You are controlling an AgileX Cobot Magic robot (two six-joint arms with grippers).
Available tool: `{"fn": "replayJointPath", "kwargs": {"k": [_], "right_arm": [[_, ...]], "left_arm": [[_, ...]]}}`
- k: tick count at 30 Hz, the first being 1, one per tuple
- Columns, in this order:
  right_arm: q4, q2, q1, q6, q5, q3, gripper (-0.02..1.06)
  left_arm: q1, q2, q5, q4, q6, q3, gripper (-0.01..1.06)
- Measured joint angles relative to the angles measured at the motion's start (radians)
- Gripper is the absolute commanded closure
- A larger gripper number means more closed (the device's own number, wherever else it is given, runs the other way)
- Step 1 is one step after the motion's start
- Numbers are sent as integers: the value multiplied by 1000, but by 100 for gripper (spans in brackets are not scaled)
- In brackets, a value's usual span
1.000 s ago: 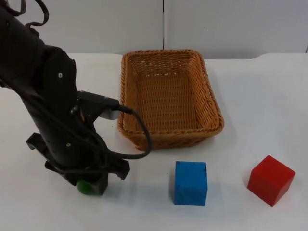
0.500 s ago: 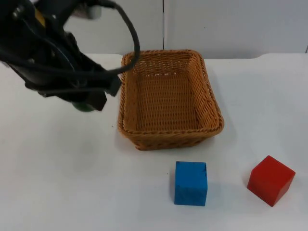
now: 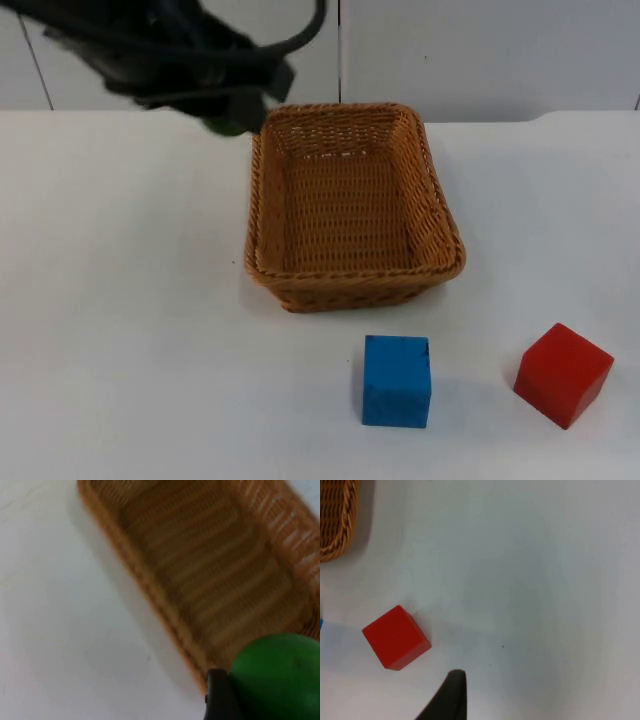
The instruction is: Place all geometric objects except the red cube into the basket.
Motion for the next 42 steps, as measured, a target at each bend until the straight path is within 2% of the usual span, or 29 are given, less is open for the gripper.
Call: {"fn": "replayJointPath", "kwargs": {"k": [4, 5, 10, 16, 19, 20, 25, 26, 29, 31, 36, 42], "right_arm": [[0, 0, 0, 0, 0, 0, -1], [0, 0, 0, 0, 0, 0, -1], [0, 0, 0, 0, -2, 0, -1], [0, 0, 0, 0, -15, 0, -1], [0, 0, 0, 0, -15, 0, -1], [0, 0, 0, 0, -15, 0, -1], [0, 0, 0, 0, -15, 0, -1], [0, 0, 0, 0, -15, 0, -1], [0, 0, 0, 0, -15, 0, -1], [0, 0, 0, 0, -15, 0, -1], [0, 0, 0, 0, -15, 0, -1], [0, 0, 0, 0, -19, 0, -1]], "left_arm": [[-36, 170, 34, -73, 111, -173, 105], [-36, 170, 34, -73, 111, -173, 105], [-48, 398, 97, -85, 136, -361, 105], [-48, 543, 127, -85, 138, -464, 101], [-48, 574, 131, -85, 138, -477, 79], [-48, 583, 137, -85, 138, -480, 79], [-48, 604, 152, -85, 138, -482, 36], [-48, 604, 154, -88, 138, -482, 36], [-48, 604, 199, -111, 138, -498, 18], [-48, 604, 222, -118, 138, -505, 14], [-48, 583, 326, -171, 148, -552, 14], [-48, 474, 388, -188, 154, -556, 14]]}}
